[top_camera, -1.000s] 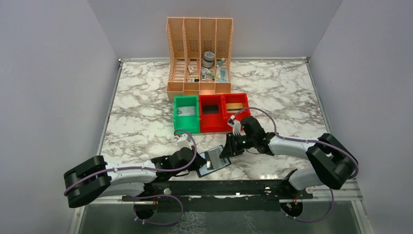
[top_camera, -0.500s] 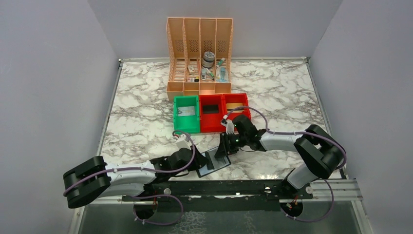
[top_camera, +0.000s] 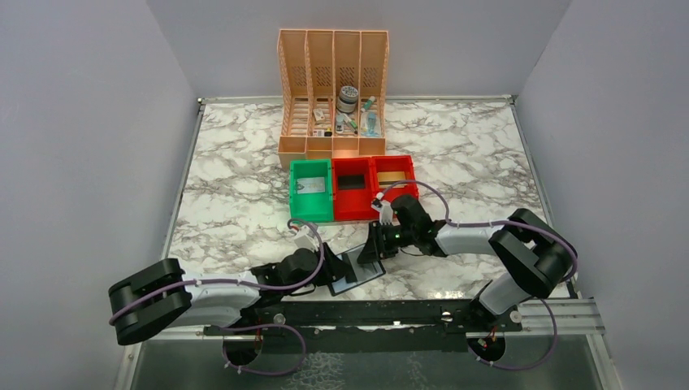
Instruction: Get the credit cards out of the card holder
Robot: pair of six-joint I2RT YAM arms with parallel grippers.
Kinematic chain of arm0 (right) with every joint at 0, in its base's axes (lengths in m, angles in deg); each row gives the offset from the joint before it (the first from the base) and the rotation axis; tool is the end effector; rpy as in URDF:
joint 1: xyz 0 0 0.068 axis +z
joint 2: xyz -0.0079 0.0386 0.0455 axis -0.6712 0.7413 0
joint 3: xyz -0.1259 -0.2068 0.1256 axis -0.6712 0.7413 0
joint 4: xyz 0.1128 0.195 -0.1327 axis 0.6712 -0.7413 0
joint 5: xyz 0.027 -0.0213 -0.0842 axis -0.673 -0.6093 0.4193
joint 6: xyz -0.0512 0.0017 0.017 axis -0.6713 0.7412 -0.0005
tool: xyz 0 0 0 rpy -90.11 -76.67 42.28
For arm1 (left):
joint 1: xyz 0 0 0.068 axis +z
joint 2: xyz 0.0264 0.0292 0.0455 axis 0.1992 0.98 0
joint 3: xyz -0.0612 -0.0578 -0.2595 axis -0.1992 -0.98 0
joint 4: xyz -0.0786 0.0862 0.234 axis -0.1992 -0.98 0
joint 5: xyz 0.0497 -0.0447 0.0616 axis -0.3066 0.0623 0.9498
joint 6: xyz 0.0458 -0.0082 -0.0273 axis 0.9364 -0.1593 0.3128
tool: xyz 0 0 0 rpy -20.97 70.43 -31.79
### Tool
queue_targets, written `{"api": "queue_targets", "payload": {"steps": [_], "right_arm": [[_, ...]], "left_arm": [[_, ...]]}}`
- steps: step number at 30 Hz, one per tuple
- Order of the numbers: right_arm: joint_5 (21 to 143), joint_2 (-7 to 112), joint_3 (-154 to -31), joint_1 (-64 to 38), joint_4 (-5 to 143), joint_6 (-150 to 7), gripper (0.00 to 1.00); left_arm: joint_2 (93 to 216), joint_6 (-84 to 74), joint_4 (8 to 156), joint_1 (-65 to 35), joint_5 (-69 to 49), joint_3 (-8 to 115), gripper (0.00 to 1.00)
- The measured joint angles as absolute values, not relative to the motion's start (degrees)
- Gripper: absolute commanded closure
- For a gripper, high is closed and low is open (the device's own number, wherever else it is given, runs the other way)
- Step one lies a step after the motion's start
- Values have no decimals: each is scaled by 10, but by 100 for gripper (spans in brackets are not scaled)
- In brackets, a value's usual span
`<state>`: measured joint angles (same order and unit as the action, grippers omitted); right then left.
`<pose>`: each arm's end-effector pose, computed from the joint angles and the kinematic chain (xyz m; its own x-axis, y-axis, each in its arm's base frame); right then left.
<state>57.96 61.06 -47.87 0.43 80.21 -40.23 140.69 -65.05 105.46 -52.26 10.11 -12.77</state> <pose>0.1832 0.1941 0.1221 -0.9461 -0.1556 -0.2841 -0.3181 0.6114 0.7246 0.0846 -0.1551 0.1237 -0.8275 -0.4233 -0.3690 0.0420 0.6086 -0.7923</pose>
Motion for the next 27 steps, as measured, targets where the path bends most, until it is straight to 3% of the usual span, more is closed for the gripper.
{"api": "queue_targets", "payload": {"steps": [11,14,22,27], "right_arm": [[574,618,-469,4,829,-390,74],[573,620,-465,4,839,-386,74],[570,628,-460,3,857,-382,74],[569,630,-462,3,862,-382,74]], "left_arm": [[1493,-677,1159,-515,83,-130,62],[1518,-688,1189,-514,83,-132,68],[1538,-713,1220,-512,84,-147,100],[1505,-720,1221,-512,85,-158,100]]}}
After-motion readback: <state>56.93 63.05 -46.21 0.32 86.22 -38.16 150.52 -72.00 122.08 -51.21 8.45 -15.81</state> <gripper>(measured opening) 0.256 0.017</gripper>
